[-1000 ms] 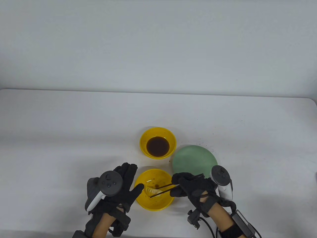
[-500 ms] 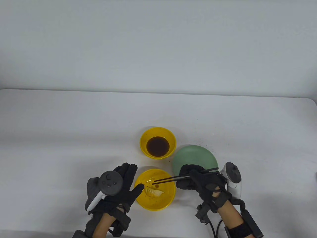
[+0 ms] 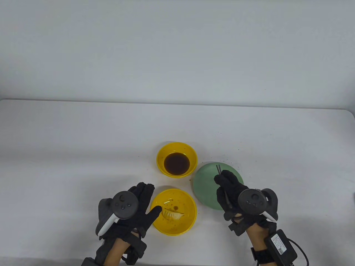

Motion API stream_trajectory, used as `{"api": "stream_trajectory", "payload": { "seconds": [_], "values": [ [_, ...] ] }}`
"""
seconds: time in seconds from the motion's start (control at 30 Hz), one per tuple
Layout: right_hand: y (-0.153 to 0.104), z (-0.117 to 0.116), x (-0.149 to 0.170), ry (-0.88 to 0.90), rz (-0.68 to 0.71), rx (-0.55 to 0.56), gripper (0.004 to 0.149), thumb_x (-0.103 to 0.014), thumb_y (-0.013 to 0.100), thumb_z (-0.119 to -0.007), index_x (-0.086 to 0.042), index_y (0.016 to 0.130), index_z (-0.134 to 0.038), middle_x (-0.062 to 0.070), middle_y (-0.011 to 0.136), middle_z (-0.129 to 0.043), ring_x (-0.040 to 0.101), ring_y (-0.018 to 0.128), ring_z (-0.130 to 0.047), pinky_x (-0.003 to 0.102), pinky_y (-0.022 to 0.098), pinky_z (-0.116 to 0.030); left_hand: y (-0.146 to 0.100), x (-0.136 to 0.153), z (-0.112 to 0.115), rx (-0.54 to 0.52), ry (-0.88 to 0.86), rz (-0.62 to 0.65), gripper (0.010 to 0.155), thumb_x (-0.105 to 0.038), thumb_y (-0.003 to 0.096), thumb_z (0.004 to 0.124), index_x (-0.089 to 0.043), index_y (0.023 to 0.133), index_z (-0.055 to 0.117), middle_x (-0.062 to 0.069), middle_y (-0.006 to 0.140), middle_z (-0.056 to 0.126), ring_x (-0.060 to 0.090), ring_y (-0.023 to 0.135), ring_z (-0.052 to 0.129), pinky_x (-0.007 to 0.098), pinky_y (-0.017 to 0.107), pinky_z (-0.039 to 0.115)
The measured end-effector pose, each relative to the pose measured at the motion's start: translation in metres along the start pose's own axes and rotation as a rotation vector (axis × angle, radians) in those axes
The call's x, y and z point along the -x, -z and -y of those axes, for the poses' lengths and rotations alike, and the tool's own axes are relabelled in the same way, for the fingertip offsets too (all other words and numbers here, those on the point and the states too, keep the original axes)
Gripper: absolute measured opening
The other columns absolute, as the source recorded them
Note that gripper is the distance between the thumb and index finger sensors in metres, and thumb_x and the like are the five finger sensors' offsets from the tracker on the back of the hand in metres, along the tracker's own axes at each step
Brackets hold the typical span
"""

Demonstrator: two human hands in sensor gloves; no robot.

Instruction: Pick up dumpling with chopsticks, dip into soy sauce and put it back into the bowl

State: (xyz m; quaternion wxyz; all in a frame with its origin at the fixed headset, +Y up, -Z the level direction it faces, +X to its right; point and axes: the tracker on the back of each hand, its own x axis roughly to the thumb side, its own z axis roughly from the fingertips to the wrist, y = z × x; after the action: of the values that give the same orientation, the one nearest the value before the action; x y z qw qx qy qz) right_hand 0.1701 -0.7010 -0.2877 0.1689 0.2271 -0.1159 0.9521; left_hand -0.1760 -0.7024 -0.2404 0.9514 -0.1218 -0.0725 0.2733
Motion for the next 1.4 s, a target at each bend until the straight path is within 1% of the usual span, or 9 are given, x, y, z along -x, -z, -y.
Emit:
{"api": "stream_trajectory", "payload": {
  "seconds": [0.17,0.3,0.57,0.83,1.0,1.17,1.27,1.33,1.4],
  "values": [
    [0.012,-0.036,0.000,-0.223,-0.006,-0.134,0.051,-0.034,0.051,-0.073,-0.015,0.098,-0.066,0.026,0.103,-0.044,0.041,0.086,-0.080,0.056,0.065,-0.065,0.000,0.000,0.001,0.007,0.008,0.000,0.083,-0.065,0.0475,0.068,-0.038,0.115,0.028,-0.002,0.124,0.027,0.037,0.119,0.030,0.067,0.080,0.015],
    [0.014,-0.052,0.000,-0.321,-0.010,-0.205,0.051,-0.035,0.051,-0.073,-0.017,0.098,-0.065,0.025,0.099,-0.046,0.037,0.084,-0.082,0.053,0.065,-0.066,0.000,-0.001,0.001,0.009,0.010,0.002,0.083,-0.065,0.0475,0.067,-0.038,0.115,0.028,-0.002,0.124,0.027,0.037,0.119,0.030,0.067,0.080,0.016],
    [0.015,-0.072,-0.010,-0.547,0.012,-0.317,0.049,-0.031,0.048,-0.082,-0.018,0.094,-0.069,0.021,0.100,-0.049,0.032,0.086,-0.082,0.051,0.067,-0.067,0.000,0.000,0.001,0.008,0.011,0.001,0.083,-0.065,0.0475,0.068,-0.038,0.115,0.028,-0.002,0.124,0.027,0.037,0.119,0.030,0.067,0.080,0.016],
    [0.016,-0.079,-0.006,-0.574,-0.041,-0.434,0.056,-0.020,0.048,-0.081,-0.018,0.100,-0.060,0.019,0.104,-0.044,0.032,0.093,-0.076,0.051,0.068,-0.065,0.001,0.000,0.003,0.021,0.019,-0.006,0.083,-0.065,0.0475,0.067,-0.038,0.115,0.028,-0.002,0.124,0.027,0.037,0.119,0.030,0.067,0.080,0.016],
    [0.017,-0.061,-0.003,-0.467,-0.066,-0.384,0.059,-0.017,0.048,-0.078,-0.019,0.103,-0.054,0.019,0.105,-0.047,0.032,0.092,-0.077,0.052,0.067,-0.066,0.001,0.000,0.003,0.013,0.014,-0.001,0.082,-0.065,0.0475,0.068,-0.038,0.115,0.028,-0.002,0.124,0.027,0.037,0.119,0.030,0.067,0.080,0.016],
    [0.010,-0.015,-0.008,-0.069,-0.031,-0.148,0.064,-0.037,0.048,-0.078,-0.016,0.104,-0.054,0.023,0.105,-0.048,0.039,0.093,-0.073,0.058,0.065,-0.065,0.001,-0.002,0.002,0.007,-0.003,0.027,0.082,-0.065,0.0475,0.067,-0.038,0.115,0.029,-0.002,0.124,0.027,0.037,0.119,0.029,0.067,0.081,0.015],
    [-0.004,-0.005,-0.020,0.395,0.018,-0.149,0.072,-0.047,0.049,-0.077,-0.015,0.107,-0.050,0.026,0.109,-0.039,0.049,0.099,-0.054,0.067,0.066,-0.050,-0.001,-0.007,0.001,-0.012,-0.044,0.106,0.082,-0.065,0.0471,0.068,-0.038,0.115,0.029,-0.003,0.124,0.027,0.036,0.119,0.027,0.067,0.081,0.014],
    [-0.008,-0.002,-0.034,0.528,0.061,-0.162,0.076,-0.052,0.049,-0.076,-0.017,0.110,-0.046,0.025,0.112,-0.032,0.051,0.102,-0.037,0.070,0.067,-0.039,-0.003,-0.011,0.000,-0.021,-0.057,0.158,0.082,-0.065,0.0469,0.068,-0.039,0.115,0.029,-0.004,0.124,0.026,0.035,0.120,0.024,0.066,0.081,0.013],
    [-0.010,-0.001,-0.051,0.489,0.099,-0.183,0.078,-0.055,0.049,-0.074,-0.019,0.111,-0.044,0.022,0.114,-0.028,0.051,0.103,-0.031,0.071,0.067,-0.034,-0.005,-0.014,0.001,-0.020,-0.050,0.184,0.083,-0.065,0.0467,0.068,-0.040,0.115,0.028,-0.005,0.124,0.024,0.035,0.120,0.020,0.066,0.081,0.012]
  ]
}}
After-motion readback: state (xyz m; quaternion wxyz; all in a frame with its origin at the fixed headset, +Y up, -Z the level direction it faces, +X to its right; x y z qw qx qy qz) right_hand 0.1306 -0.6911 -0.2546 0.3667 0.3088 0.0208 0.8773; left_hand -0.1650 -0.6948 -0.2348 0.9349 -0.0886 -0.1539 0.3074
